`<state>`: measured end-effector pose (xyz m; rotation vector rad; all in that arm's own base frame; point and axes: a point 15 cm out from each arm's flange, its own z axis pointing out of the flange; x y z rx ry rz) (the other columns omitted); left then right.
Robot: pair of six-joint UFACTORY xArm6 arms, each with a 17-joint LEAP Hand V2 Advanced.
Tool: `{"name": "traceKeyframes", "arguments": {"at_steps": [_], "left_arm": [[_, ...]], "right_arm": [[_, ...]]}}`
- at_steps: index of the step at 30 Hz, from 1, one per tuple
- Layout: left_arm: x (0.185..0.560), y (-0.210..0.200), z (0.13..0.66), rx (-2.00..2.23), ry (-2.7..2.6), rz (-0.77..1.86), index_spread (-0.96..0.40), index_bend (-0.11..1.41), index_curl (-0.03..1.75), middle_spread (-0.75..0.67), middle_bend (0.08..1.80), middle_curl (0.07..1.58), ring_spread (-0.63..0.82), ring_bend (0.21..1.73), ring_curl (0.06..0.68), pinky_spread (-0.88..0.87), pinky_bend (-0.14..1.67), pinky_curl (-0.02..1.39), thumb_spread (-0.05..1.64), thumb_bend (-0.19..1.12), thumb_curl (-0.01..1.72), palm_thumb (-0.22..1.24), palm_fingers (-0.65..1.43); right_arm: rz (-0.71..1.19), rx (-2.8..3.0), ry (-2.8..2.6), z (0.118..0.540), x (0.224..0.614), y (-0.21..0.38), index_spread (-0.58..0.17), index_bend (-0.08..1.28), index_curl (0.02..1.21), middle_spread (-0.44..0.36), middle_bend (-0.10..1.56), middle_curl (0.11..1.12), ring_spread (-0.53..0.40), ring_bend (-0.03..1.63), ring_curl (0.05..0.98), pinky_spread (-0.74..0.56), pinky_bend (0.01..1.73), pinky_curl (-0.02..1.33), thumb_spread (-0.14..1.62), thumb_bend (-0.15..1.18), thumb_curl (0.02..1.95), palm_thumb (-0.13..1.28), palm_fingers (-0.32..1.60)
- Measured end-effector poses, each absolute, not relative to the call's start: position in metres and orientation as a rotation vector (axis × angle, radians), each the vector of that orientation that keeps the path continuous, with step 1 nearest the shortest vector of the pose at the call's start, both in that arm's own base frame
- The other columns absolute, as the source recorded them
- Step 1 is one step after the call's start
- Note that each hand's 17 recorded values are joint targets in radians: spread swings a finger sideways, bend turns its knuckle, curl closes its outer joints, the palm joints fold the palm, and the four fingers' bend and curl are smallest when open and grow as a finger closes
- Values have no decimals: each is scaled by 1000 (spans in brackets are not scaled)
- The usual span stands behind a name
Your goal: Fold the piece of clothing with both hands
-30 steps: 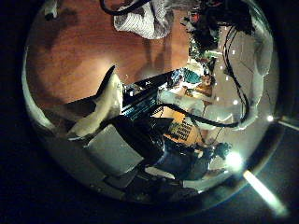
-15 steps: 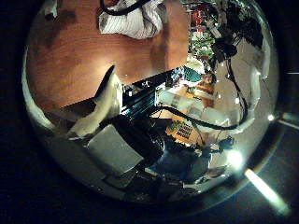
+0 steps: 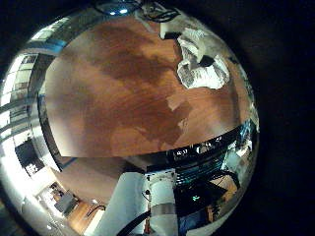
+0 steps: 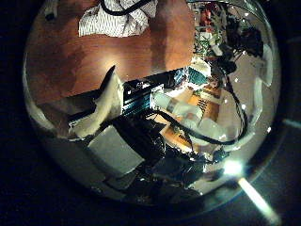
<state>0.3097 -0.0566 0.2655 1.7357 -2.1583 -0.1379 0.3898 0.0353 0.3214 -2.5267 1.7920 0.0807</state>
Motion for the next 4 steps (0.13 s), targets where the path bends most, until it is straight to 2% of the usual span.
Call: {"name": "traceKeyframes", "arguments": {"at_steps": [4], "left_arm": [[300,-52,270,1755,-2168,-138,-73,191,523,86,186,387,95,624,236,226,294,370,1201,-17,344,529,302]], "right_arm": [[173,-2568,1813,324,363,33,-439,171,329,-145,313,383,-70,766,274,304,749,364,1262,-19,379,669,183]]}}
